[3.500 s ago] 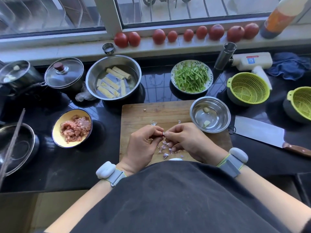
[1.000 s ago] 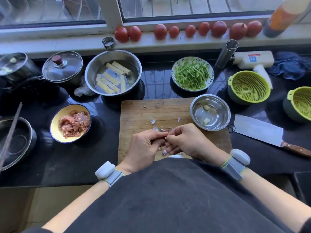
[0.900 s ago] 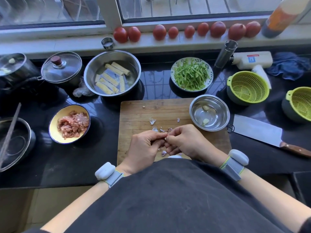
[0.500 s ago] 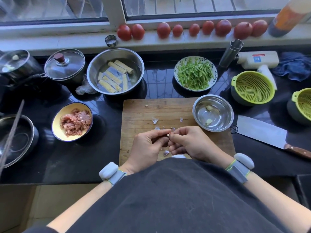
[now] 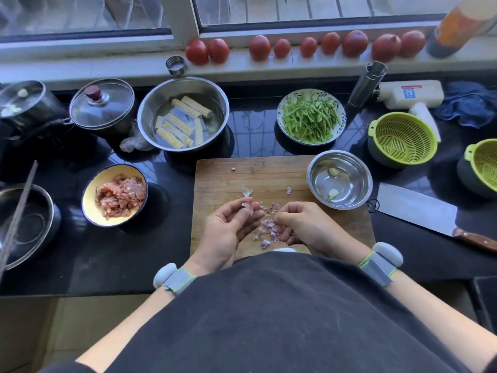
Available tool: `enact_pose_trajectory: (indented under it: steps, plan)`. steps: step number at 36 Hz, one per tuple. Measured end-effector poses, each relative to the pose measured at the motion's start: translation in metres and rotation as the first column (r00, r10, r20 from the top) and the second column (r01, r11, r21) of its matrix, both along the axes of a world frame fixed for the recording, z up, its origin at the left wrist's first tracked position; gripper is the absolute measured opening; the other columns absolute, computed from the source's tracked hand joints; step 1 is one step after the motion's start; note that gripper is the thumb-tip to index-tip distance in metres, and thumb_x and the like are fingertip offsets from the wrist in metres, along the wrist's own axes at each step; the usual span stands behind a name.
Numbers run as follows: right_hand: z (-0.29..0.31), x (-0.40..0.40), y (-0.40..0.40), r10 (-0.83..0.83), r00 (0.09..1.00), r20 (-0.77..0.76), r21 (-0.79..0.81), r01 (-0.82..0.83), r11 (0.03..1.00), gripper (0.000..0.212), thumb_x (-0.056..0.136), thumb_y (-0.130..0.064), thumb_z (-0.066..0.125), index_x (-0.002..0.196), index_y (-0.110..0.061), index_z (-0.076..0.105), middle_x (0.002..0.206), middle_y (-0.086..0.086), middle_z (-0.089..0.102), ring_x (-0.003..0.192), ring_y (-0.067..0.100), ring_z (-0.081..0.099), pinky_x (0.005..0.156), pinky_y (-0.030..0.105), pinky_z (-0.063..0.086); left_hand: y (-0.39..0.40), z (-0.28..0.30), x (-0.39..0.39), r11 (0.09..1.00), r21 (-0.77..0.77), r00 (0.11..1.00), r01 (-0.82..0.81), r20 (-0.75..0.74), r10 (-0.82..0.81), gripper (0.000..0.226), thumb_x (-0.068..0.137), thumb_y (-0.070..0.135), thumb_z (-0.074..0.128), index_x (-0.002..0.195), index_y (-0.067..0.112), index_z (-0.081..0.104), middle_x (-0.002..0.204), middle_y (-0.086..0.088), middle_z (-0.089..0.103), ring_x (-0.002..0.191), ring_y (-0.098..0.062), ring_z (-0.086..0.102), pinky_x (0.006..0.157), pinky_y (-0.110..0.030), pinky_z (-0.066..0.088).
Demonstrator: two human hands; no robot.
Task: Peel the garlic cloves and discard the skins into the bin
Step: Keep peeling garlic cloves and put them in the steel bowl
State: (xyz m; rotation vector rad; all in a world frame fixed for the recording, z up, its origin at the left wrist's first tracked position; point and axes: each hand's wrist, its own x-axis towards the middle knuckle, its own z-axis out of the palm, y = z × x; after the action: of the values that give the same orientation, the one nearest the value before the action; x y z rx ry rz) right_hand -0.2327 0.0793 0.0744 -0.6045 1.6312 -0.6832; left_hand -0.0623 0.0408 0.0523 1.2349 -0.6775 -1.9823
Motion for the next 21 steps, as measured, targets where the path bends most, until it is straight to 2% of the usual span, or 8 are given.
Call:
enact_pose_trajectory:
  steps: [3, 5, 8, 9, 12, 16, 18, 21]
  plan:
    - [-0.018, -0.005, 0.002, 0.088, 0.959, -0.269, 0.021, -0.086, 0.996, 0.017, 0.089, -0.013, 0.06, 0.074, -0.008, 0.064, 0.059, 0.001, 0.062, 0.046, 0.013, 0.052, 0.051, 0.028, 0.047, -0.001, 0.001, 0.003, 0.993, 0.114, 0.995, -0.028, -0.092, 0.038, 0.021, 0.099, 0.005, 0.054, 0.118, 0.0, 0.063, 0.106, -0.016, 0.074, 0.091, -0.026, 0.074, 0.085, -0.034, 0.061]
    - [-0.027, -0.006, 0.001, 0.184, 0.881, -0.436, 0.043, -0.184, 0.982, 0.024, 0.09, -0.022, 0.059, 0.069, -0.012, 0.063, 0.059, -0.003, 0.062, 0.056, 0.016, 0.054, 0.058, 0.03, 0.044, 0.001, 0.001, 0.001, 0.991, 0.137, 0.994, -0.001, -0.108, 0.016, 0.022, 0.096, 0.007, 0.057, 0.116, 0.002, 0.065, 0.102, -0.014, 0.075, 0.086, -0.023, 0.075, 0.079, -0.031, 0.062]
    - [-0.035, -0.005, -0.001, 0.265, 0.801, -0.537, 0.064, -0.275, 0.959, 0.024, 0.094, -0.023, 0.055, 0.072, -0.016, 0.061, 0.07, 0.0, 0.064, 0.074, 0.025, 0.059, 0.067, 0.035, 0.046, 0.003, 0.002, -0.001, 0.993, 0.113, 0.995, 0.036, -0.092, -0.026, 0.022, 0.092, 0.007, 0.061, 0.113, 0.002, 0.066, 0.097, -0.013, 0.075, 0.08, -0.021, 0.074, 0.076, -0.028, 0.061]
    - [-0.036, -0.004, -0.001, 0.265, 0.804, -0.532, 0.048, -0.284, 0.958, 0.018, 0.092, -0.017, 0.053, 0.078, -0.018, 0.064, 0.075, -0.001, 0.066, 0.078, 0.027, 0.062, 0.071, 0.036, 0.05, 0.002, 0.002, -0.001, 0.994, 0.101, 0.996, 0.039, -0.087, -0.03, 0.021, 0.092, 0.005, 0.06, 0.112, 0.002, 0.066, 0.096, -0.013, 0.075, 0.079, -0.022, 0.074, 0.075, -0.028, 0.061]
    - [-0.028, -0.001, -0.004, 0.183, 0.854, -0.488, -0.082, -0.254, 0.964, 0.027, 0.085, -0.004, 0.052, 0.096, -0.021, 0.07, 0.085, -0.005, 0.067, 0.079, 0.022, 0.065, 0.074, 0.038, 0.057, 0.003, 0.001, 0.001, 0.998, 0.057, 0.998, 0.037, -0.046, -0.035, 0.018, 0.089, -0.002, 0.062, 0.106, 0.001, 0.067, 0.094, -0.015, 0.074, 0.079, -0.024, 0.074, 0.074, -0.028, 0.062]
    - [-0.004, 0.008, -0.005, 0.076, 0.94, -0.334, -0.335, -0.194, 0.922, 0.012, 0.089, -0.013, 0.068, 0.082, -0.023, 0.069, 0.07, -0.003, 0.069, 0.063, 0.017, 0.067, 0.063, 0.038, 0.059, 0.003, 0.0, 0.002, 0.996, -0.067, 0.995, 0.05, 0.087, -0.044, 0.015, 0.086, -0.009, 0.066, 0.095, 0.003, 0.069, 0.086, -0.014, 0.074, 0.074, -0.023, 0.073, 0.069, -0.026, 0.06]
    - [0.005, 0.013, -0.003, 0.091, 0.971, -0.222, -0.4, -0.176, 0.899, 0.011, 0.089, -0.011, 0.073, 0.082, -0.019, 0.068, 0.071, 0.001, 0.07, 0.063, 0.014, 0.066, 0.059, 0.029, 0.056, 0.002, 0.002, 0.002, 0.99, -0.126, 0.991, 0.058, 0.124, -0.043, 0.014, 0.083, -0.005, 0.072, 0.094, 0.003, 0.069, 0.086, -0.016, 0.074, 0.077, -0.024, 0.071, 0.073, -0.028, 0.059]
    - [0.007, 0.014, -0.003, 0.092, 0.965, -0.247, -0.44, -0.196, 0.876, 0.01, 0.086, -0.009, 0.077, 0.085, -0.014, 0.069, 0.073, -0.001, 0.071, 0.062, 0.007, 0.064, 0.061, 0.019, 0.051, 0.003, 0.007, 0.001, 0.972, -0.201, 0.978, 0.122, 0.19, -0.083, 0.017, 0.079, -0.001, 0.078, 0.093, 0.004, 0.07, 0.094, -0.018, 0.076, 0.087, -0.026, 0.073, 0.082, -0.033, 0.06]
